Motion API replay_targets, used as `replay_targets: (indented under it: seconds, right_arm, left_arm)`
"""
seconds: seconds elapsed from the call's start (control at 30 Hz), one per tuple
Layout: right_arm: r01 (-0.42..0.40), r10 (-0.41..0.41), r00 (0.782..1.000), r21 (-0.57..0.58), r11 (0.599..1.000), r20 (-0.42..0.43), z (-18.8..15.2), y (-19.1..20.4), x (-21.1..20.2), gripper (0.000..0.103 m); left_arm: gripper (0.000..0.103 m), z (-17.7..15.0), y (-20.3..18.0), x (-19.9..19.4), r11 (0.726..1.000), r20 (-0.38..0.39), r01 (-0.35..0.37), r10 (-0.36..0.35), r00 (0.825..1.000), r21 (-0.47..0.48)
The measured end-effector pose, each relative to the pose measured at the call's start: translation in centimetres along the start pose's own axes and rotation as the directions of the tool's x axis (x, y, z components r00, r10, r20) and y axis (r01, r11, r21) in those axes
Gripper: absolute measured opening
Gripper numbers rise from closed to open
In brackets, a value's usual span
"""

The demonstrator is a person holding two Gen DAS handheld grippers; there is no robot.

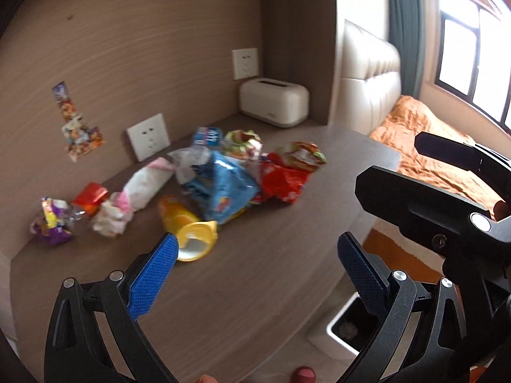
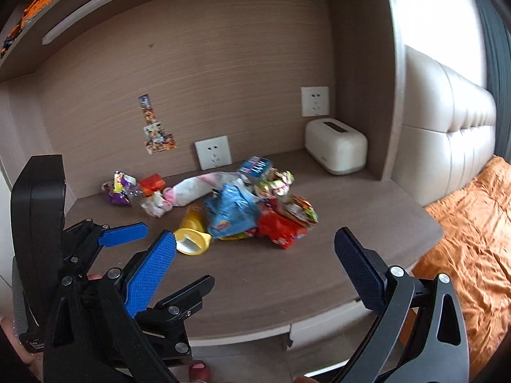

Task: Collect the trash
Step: 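Move both tools back to the desk toward the purple snack bag and bottle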

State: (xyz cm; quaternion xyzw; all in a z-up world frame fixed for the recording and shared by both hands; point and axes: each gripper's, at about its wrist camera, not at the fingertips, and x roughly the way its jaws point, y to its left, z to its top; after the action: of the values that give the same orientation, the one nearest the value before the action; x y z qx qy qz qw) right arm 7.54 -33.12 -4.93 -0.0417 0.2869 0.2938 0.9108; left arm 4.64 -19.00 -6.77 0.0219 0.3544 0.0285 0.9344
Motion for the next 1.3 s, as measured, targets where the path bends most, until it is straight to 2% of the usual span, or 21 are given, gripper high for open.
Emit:
replay_targets:
  seconds: [0.13,0.27,0.5,0.6,0.7,0.83,0.9,0.97,1.03,1.1,1.2,1.23,1.27,1.3]
  right_arm:
    - [-0.063,0.064,0.998,-0.052,0.997,0.006,2.0,4.2,2.5,0.099]
    - [-0.115,0.115,0.993,-0.094,0.989,-0.005,3.7,7.8,4.4,0.099]
    - [-0.146,0.137,0.989,-0.163,0.976,-0.061,5.6,13.5,9.8,0.099]
    - [-0.161,0.144,0.984,-0.17,0.972,-0.108,5.8,15.5,12.7,0.099]
    - [-0.182,0.155,0.975,-0.166,0.969,-0.161,5.5,17.4,15.7,0.099]
    - [-0.178,0.144,0.966,-0.151,0.972,-0.213,4.8,19.7,19.9,0.099]
    - [-0.142,0.107,0.968,-0.142,0.98,-0.228,4.5,21.1,21.9,0.099]
    - [-0.093,0.056,0.972,-0.154,0.984,-0.229,4.3,22.7,23.7,0.099]
    - [-0.043,0.003,0.968,-0.152,0.987,-0.252,4.1,24.0,25.6,0.099]
    - [-0.021,-0.013,0.958,-0.117,0.993,-0.286,4.1,24.5,27.1,0.099]
    - [0.01,-0.026,0.944,-0.05,0.999,-0.328,4.3,25.0,28.9,0.099]
    - [0.024,-0.037,0.943,-0.045,0.999,-0.329,4.3,25.1,29.2,0.099]
    - [0.043,-0.056,0.941,-0.045,0.998,-0.334,4.3,25.4,29.7,0.099]
    - [0.051,-0.064,0.939,-0.046,0.998,-0.337,4.3,25.6,30.0,0.099]
  left_arm:
    - [0.098,-0.3,5.4,-1.9,0.995,0.024,-0.087,0.088,0.996,-0.059]
    - [0.098,-0.9,10.9,-2.9,0.98,0.036,-0.167,0.172,0.984,-0.107]
    - [0.098,-1.7,22.0,-2.0,0.922,-0.014,-0.33,0.334,0.942,-0.205]
    - [0.098,-1.9,26.3,-1.2,0.9,-0.028,-0.369,0.373,0.927,-0.232]
    - [0.098,-1.8,29.4,-0.1,0.888,-0.04,-0.388,0.39,0.92,-0.247]
    - [0.098,-1.2,32.6,3.0,0.882,-0.073,-0.391,0.386,0.92,-0.263]
    - [0.098,-0.8,34.0,4.8,0.878,-0.094,-0.398,0.387,0.917,-0.265]
    - [0.098,-0.7,35.5,6.6,0.879,-0.118,-0.386,0.368,0.922,-0.279]
    - [0.098,-0.7,36.5,8.2,0.879,-0.139,-0.386,0.361,0.922,-0.28]
    - [0.098,-0.8,37.5,9.8,0.892,-0.16,-0.353,0.319,0.934,-0.283]
    - [0.099,-0.6,38.1,10.7,0.91,-0.146,-0.302,0.27,0.952,-0.285]
    - [0.099,-0.5,38.3,10.8,0.91,-0.143,-0.31,0.28,0.949,-0.276]
    - [0.099,-0.4,38.6,11.0,0.904,-0.146,-0.341,0.313,0.938,-0.256]
    - [0.099,-0.4,38.9,11.1,0.908,-0.145,-0.335,0.307,0.941,-0.252]
